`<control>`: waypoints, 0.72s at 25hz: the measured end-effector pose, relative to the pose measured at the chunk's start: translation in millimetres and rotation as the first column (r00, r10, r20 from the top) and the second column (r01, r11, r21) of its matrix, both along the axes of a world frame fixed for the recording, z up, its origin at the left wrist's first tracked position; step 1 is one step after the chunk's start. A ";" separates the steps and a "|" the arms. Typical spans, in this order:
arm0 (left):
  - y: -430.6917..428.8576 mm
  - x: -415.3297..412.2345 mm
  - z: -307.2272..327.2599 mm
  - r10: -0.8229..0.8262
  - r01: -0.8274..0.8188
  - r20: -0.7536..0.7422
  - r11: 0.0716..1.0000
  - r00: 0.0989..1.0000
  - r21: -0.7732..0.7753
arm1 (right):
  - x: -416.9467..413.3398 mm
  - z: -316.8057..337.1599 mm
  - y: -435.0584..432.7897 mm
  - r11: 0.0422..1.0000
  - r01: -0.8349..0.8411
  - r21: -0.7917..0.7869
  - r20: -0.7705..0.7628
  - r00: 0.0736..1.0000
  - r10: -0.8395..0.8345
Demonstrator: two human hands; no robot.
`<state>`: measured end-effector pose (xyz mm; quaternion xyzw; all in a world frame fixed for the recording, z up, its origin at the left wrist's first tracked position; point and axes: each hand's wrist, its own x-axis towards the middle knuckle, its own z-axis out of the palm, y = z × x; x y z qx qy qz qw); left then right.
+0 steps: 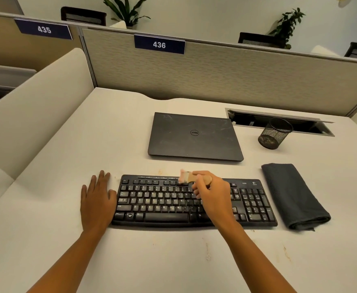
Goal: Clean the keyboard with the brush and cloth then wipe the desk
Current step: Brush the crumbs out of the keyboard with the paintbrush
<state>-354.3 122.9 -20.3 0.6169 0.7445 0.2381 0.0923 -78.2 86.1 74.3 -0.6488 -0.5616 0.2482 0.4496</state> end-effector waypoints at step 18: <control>1.6 -1.9 -3.3 0.000 0.000 -0.018 1.000 1.000 0.017 | -8.6 -35.4 -10.3 0.963 -0.250 0.104 0.369 0.908 0.197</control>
